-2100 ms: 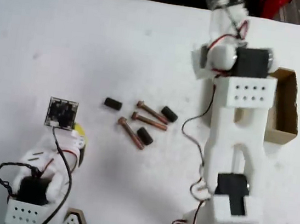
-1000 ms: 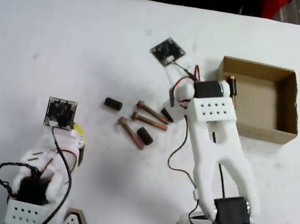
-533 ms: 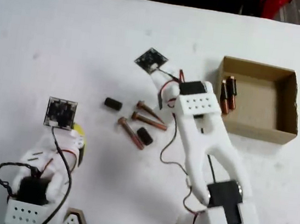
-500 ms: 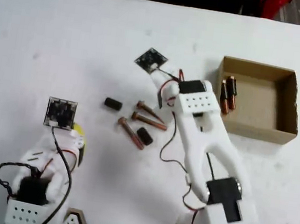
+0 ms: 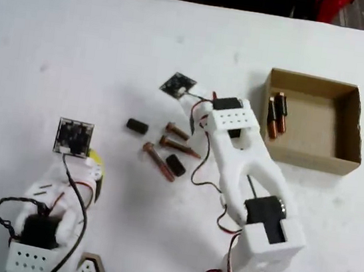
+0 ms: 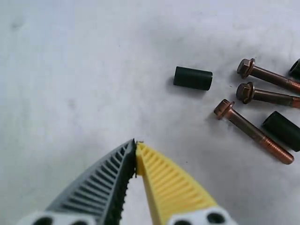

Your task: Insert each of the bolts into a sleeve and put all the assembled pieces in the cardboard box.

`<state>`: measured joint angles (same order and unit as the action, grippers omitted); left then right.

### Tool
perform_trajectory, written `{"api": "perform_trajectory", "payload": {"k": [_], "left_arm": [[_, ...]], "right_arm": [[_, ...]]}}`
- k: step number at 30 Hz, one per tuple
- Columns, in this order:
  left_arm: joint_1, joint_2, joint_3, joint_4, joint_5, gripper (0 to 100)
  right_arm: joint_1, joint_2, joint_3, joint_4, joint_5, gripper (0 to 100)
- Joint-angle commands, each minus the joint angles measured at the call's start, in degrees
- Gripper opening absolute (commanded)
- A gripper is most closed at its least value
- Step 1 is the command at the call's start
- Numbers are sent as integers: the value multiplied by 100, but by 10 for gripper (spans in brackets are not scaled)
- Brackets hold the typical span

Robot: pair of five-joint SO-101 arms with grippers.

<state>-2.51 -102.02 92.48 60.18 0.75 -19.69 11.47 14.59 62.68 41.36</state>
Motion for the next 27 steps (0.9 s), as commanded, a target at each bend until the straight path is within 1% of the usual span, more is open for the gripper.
{"api": "perform_trajectory", "payload": {"k": [1, 4, 7, 12, 23, 27], "left_arm": [[-40, -57, -35, -220, -53, 23], [-31, -57, -35, -220, -53, 23], [-31, -57, -26, -264, -53, 23], [-40, -57, -18, -316, -53, 23], [-40, -57, -18, -325, -53, 23], [-40, -57, -18, -325, -53, 23]], "right_arm": [[233, 22, -273, -259, 70, 144], [347, 180, -273, -330, 70, 144], [312, 338, -273, -382, 79, 144], [303, 541, -273, -813, 70, 144], [286, 567, -484, -866, 70, 144], [163, 567, -484, -866, 79, 144]]}}
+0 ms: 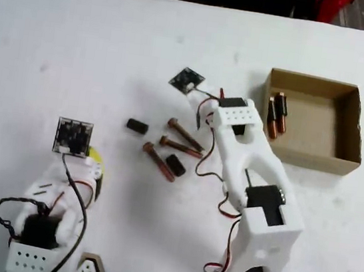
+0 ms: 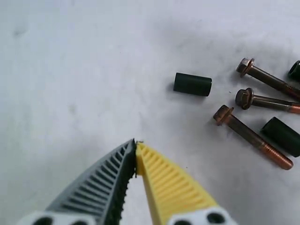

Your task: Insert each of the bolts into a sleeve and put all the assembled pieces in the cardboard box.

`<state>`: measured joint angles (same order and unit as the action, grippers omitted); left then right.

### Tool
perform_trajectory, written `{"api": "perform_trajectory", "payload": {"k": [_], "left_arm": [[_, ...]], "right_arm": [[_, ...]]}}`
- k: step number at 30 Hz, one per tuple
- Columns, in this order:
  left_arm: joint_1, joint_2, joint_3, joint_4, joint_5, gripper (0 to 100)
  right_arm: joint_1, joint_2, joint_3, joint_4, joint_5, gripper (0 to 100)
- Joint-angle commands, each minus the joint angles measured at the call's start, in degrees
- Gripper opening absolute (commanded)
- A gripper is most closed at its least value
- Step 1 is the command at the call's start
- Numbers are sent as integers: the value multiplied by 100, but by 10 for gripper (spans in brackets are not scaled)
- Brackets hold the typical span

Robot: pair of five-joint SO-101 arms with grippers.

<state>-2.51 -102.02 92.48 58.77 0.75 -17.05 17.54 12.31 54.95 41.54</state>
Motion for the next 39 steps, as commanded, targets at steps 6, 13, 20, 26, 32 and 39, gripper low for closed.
{"api": "perform_trajectory", "payload": {"k": [6, 13, 20, 26, 32, 39], "left_arm": [[-40, -57, -18, -185, -53, 23], [-40, -57, -18, -185, -53, 23], [-40, -57, -9, -185, -53, 23], [-31, -57, -9, -185, -53, 23], [-13, -57, 105, -308, -53, 23], [-13, -57, 105, -308, -53, 23]], "right_arm": [[-180, 92, -246, -84, 62, 144], [-145, 804, -598, -66, 62, 104], [-136, 848, -756, -48, 18, 29], [-136, 629, -747, -40, 18, 17], [-136, -435, -747, 848, 18, 17], [-136, -1974, -730, 1912, 0, 17]]}}
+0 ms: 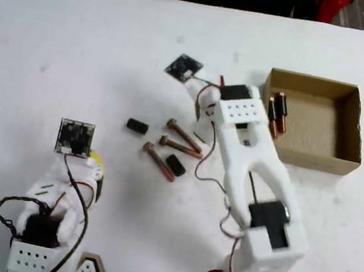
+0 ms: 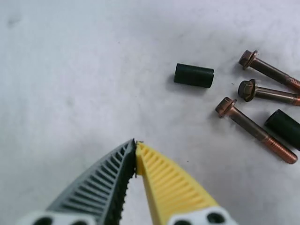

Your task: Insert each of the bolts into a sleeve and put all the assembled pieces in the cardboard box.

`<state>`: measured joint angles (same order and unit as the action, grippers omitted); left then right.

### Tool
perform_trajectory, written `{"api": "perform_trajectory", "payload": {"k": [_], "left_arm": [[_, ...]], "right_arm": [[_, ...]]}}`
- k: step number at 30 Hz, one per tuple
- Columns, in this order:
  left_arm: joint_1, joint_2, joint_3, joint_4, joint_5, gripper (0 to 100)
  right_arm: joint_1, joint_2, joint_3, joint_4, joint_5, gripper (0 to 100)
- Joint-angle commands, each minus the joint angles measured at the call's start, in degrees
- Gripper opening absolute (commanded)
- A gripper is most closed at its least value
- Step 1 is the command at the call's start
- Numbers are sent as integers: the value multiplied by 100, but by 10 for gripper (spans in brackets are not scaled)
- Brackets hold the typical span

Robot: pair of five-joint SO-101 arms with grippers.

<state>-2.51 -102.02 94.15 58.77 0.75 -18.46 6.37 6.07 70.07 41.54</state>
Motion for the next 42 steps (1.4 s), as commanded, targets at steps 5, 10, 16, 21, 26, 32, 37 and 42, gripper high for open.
{"api": "perform_trajectory", "payload": {"k": [5, 10, 16, 21, 26, 32, 37, 42], "left_arm": [[-13, -57, -62, -308, -53, 23], [-13, -57, -62, -308, -53, 23], [-13, -57, -62, -308, -44, 23], [-4, -57, -70, -308, -44, 23], [-4, -57, -70, -308, -44, 23], [-4, -57, -70, -299, -44, 23], [-4, -57, -88, -273, -44, 23], [-4, -57, -97, -273, -44, 23]], "right_arm": [[-4, -2026, -105, 1156, 0, 17], [-40, -3196, -97, 1824, -9, 17], [-31, -4620, 105, 2237, -747, 17], [-4, -5710, 1231, 1859, -958, 17], [-31, -7011, 2778, 971, -1292, 17], [4, -8488, 4308, 101, -1486, 17], [4, -9042, 5037, -312, -1591, 17], [4, -9209, 5609, -752, -2110, 17]]}}
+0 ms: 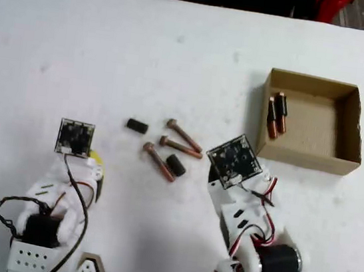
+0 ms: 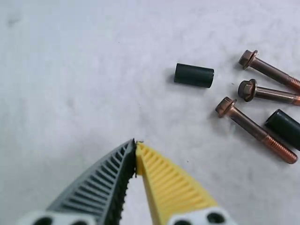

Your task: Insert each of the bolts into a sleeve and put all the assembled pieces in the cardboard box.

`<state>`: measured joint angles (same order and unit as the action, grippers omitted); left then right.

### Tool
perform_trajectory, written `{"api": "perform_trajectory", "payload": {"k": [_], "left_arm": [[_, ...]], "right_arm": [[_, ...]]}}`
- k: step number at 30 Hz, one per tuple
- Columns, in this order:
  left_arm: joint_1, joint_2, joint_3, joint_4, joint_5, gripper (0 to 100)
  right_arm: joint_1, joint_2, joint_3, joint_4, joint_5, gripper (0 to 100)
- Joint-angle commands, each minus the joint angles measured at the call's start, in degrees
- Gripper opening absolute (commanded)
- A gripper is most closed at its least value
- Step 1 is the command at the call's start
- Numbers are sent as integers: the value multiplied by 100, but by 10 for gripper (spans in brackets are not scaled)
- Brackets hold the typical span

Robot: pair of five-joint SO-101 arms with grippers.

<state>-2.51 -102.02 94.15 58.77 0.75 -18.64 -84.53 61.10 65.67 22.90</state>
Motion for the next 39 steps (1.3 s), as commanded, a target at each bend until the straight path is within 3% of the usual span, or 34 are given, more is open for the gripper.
{"api": "perform_trajectory", "payload": {"k": [1, 10, 15, 22, 27, 39], "left_arm": [[-4, -57, -97, -273, -44, 23], [-4, -57, -97, -273, -44, 23], [-4, -57, -97, -273, -44, 23], [-4, -22, -176, -246, -44, 23], [-4, -22, -870, 492, 0, 22], [-4, 558, -2233, 800, 0, 22]], "right_arm": [[31, -163, 176, -338, -299, 17], [954, -1112, 519, -189, -360, 17], [963, -1859, 1064, -189, -360, 17], [980, -1815, 1327, -233, -360, 17], [980, -1815, 1855, -611, -360, 17], [945, -1815, 2620, -875, -369, 17]]}}
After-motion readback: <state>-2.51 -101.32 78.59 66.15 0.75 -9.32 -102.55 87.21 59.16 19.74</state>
